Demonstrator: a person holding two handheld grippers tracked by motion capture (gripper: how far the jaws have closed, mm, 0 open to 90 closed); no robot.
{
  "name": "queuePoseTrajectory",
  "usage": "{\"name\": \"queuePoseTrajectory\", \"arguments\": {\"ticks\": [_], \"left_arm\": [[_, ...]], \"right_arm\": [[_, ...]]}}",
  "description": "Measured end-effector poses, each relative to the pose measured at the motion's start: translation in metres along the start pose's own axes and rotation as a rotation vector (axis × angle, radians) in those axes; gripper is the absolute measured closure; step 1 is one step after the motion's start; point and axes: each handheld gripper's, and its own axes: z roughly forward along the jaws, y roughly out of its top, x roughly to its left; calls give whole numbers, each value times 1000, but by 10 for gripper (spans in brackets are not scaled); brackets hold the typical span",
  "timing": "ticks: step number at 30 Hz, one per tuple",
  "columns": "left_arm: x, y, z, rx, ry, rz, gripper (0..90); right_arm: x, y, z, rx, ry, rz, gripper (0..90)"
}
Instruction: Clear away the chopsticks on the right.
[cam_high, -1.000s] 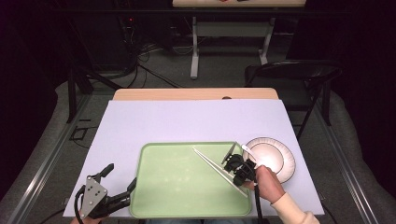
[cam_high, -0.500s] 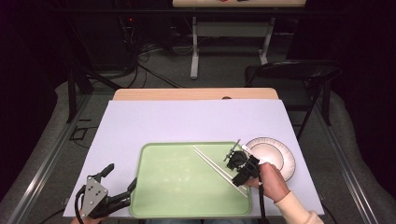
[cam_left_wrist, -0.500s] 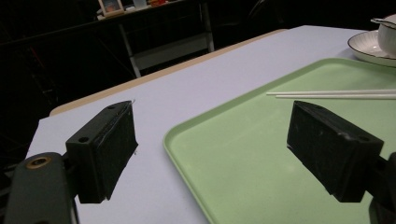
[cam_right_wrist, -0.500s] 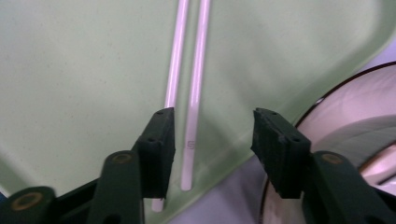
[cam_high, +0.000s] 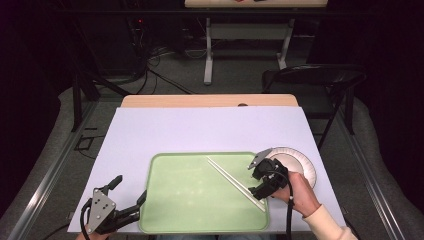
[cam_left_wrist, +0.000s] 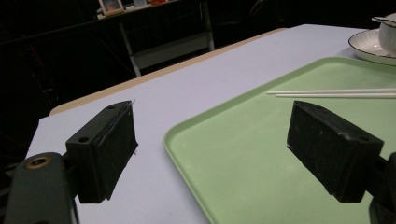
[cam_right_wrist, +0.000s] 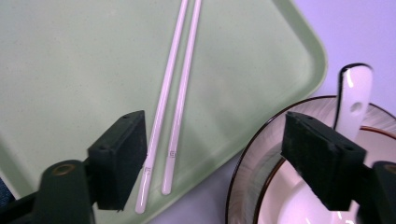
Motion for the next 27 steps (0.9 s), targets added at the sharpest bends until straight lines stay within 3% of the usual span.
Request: {"name": "queuePoseTrajectory", "arguments": {"ticks": [7,9,12,20,27], "left_arm": [[0,0,0,0,1,-1,155],[0,0,0,3,0,-1,155],[0,0,0,3,1,-2,155],[0,0,1,6,3,-1,155],[0,0,1,4,3,-3,155]], "right_arm": [[-2,-8,-14,-84,-30,-10,142],[-4,-14,-22,-143,-45,-16,116],[-7,-20,-28,-176,-61,-15,80],[-13,-40,-39,-240,-107,13,6],[-17,-66,-47,-324,-172,38,0]]}}
